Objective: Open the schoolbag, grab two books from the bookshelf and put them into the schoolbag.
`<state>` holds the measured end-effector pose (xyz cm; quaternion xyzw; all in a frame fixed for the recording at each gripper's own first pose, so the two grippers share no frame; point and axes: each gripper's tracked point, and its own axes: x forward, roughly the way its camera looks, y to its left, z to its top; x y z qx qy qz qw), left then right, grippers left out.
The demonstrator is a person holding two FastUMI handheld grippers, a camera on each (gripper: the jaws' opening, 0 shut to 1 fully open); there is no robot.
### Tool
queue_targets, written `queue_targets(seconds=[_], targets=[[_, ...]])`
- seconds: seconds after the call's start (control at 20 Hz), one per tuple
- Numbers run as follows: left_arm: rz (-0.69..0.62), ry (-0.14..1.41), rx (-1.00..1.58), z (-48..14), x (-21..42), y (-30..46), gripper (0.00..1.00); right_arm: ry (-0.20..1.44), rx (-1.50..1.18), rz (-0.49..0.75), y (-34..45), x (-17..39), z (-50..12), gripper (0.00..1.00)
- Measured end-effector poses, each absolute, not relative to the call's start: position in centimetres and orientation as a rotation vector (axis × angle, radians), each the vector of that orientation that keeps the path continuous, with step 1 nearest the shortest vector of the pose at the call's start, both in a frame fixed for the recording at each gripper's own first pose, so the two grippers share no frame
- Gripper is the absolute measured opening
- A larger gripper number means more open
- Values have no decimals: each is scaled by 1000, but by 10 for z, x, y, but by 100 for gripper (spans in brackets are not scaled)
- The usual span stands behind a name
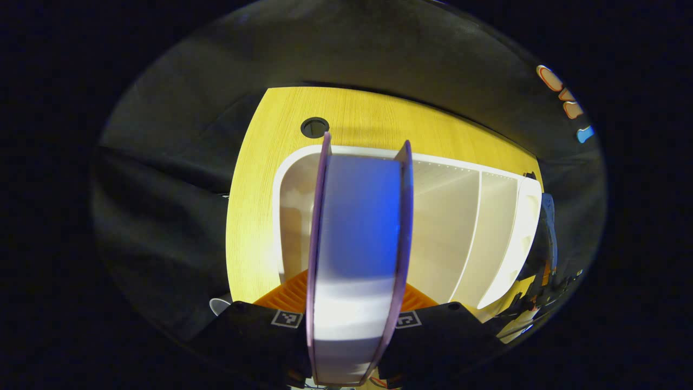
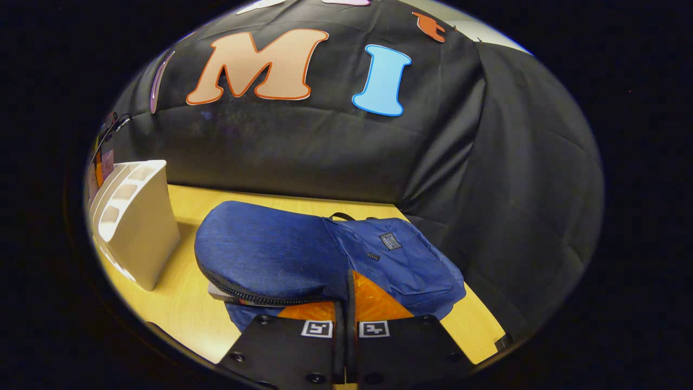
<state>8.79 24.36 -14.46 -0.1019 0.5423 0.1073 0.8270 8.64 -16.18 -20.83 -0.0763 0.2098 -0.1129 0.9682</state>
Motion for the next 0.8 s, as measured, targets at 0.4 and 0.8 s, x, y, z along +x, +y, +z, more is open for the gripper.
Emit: queue_targets(seconds=[0.4,0.8], targets=[[335,1199,-241,-155,83,247,44,424,-151,-236,-161,87,-210,5],[349,1206,-269,-130,57,233,43,424,-147,-225,-162,88,-210,5]])
